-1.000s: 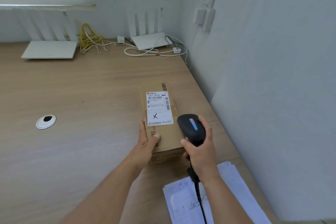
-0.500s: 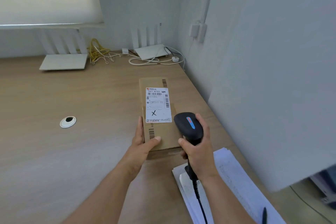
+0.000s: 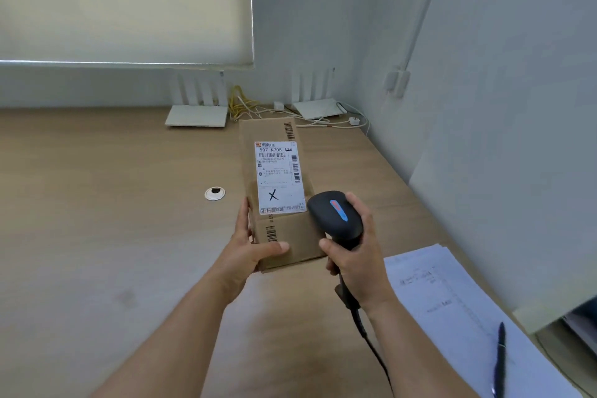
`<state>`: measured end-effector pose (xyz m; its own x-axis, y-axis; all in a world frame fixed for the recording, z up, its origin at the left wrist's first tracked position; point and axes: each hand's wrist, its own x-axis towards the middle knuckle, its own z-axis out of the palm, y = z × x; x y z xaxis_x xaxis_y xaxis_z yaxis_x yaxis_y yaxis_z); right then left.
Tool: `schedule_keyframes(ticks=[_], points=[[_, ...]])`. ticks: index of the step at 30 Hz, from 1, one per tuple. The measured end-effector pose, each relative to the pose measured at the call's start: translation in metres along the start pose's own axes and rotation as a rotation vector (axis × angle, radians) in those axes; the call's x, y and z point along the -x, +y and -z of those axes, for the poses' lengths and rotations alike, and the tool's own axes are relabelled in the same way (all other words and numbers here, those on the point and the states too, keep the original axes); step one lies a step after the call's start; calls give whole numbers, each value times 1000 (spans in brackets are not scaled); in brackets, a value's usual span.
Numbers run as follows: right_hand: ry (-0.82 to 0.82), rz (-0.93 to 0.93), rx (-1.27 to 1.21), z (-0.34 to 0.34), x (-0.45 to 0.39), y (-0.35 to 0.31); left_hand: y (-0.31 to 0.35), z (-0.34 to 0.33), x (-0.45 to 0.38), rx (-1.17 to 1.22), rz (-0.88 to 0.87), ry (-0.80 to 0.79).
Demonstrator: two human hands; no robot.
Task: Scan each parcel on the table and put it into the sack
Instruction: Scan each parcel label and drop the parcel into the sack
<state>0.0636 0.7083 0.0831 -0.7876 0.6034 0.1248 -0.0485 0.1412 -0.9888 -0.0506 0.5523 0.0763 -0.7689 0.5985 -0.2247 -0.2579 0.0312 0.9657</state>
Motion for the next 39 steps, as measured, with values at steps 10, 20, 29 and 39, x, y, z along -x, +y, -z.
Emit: schedule_keyframes(ticks=[10, 20, 29, 39], points=[[-206, 78, -1, -60, 56, -43, 16, 76, 75, -322, -156, 284], [-403, 95, -149, -71, 106, -64, 4, 95, 153, -389, -181, 507], [-623, 70, -200, -87, 145, -61, -19, 107, 233, -416, -110, 718], [-810, 64, -215, -144, 191, -73, -25, 147, 316, -380, -116, 901]])
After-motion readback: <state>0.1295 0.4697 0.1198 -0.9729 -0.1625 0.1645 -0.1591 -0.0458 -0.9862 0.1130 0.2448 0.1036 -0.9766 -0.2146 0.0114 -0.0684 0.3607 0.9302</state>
